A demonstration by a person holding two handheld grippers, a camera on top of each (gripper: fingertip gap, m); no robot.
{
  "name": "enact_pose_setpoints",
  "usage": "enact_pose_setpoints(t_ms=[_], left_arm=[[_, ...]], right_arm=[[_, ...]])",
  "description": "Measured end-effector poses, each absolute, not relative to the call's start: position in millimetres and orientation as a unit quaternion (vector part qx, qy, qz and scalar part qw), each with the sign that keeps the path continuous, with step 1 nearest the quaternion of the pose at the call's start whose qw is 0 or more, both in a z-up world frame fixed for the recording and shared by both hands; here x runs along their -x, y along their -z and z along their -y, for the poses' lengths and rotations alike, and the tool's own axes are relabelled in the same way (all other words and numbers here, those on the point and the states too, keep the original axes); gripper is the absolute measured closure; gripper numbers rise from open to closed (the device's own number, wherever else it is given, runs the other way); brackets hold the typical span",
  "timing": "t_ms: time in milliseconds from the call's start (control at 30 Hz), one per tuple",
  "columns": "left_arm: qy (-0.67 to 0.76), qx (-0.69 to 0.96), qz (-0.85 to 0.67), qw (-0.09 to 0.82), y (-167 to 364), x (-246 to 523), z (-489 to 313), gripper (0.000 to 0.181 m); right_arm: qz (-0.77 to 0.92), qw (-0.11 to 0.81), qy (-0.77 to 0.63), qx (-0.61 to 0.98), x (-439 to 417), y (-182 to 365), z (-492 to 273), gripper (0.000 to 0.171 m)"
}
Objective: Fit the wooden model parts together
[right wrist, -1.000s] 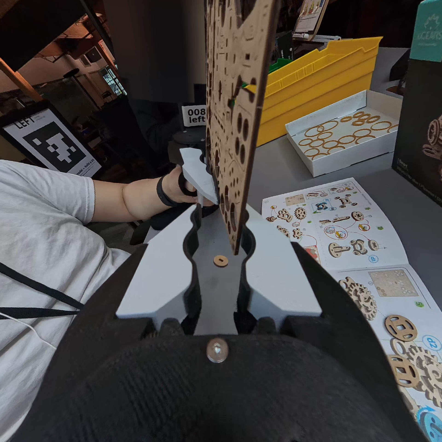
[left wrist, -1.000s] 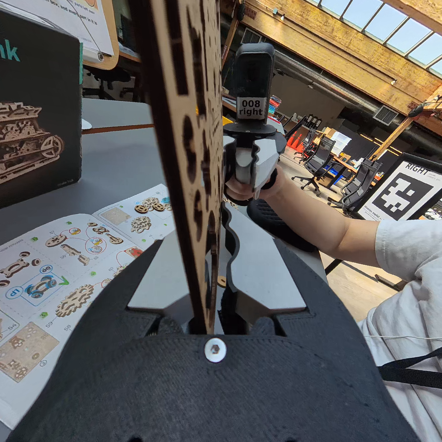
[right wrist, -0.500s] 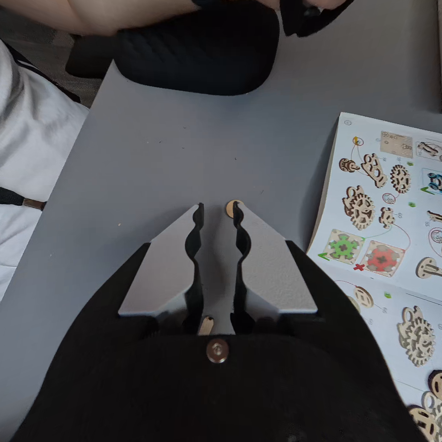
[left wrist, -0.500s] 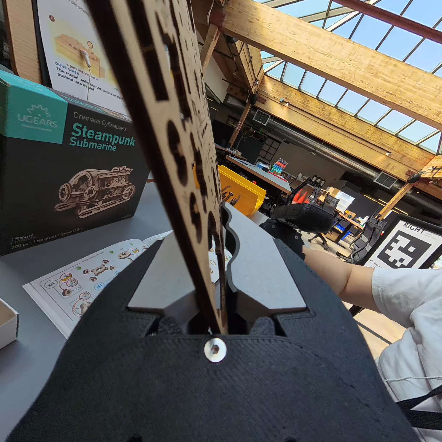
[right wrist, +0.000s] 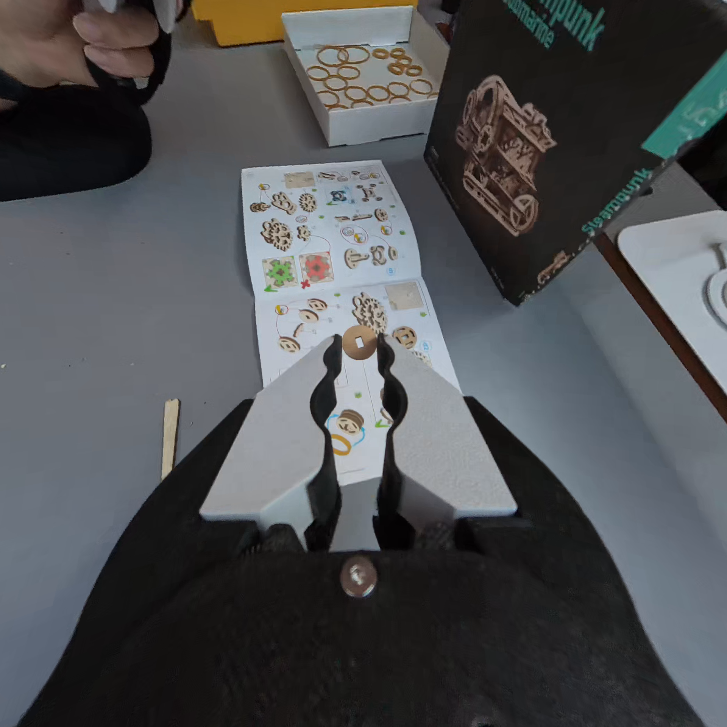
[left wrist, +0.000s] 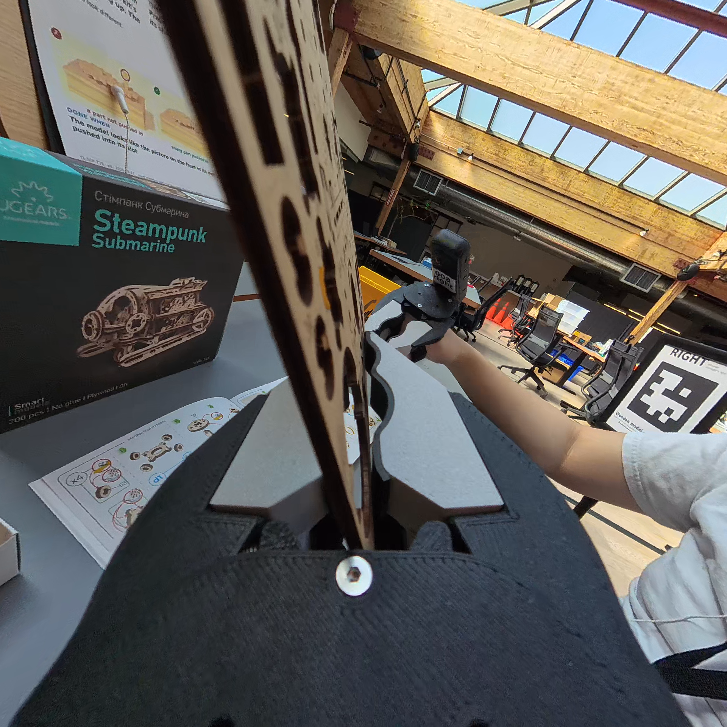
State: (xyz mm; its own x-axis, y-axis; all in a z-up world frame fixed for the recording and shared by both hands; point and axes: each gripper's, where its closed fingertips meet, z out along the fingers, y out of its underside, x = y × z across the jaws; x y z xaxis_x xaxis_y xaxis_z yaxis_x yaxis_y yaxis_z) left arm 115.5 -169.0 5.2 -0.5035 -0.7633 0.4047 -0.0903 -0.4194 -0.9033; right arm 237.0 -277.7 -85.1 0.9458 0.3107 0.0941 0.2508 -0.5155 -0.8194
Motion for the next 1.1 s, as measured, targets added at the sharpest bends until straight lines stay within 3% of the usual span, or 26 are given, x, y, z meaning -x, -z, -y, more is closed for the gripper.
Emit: enact_pose_setpoints(t_ms=[300,500,600,833,1100], left_arm=[[0.709,0.449,-0.504,0.206,10,-123,181,0.181],[0.706,0.451,-0.512,0.188,16,-124,186,0.181],[0.706,0.448,-0.522,0.168,19,-124,192,0.181],[0.702,0.422,-0.557,0.138,25,-121,215,0.181],[0.696,0.407,-0.582,0.108,34,-120,233,0.181]], right_arm=[[0.216,0.35,-0.048,0.91,-231,140,296,0.154],[0.224,0.355,-0.054,0.906,-225,144,290,0.149],[0.218,0.391,-0.084,0.89,-218,128,288,0.143],[0.128,0.596,-0.201,0.767,-192,25,264,0.141],[0.037,0.607,-0.352,0.711,-172,17,247,0.138]])
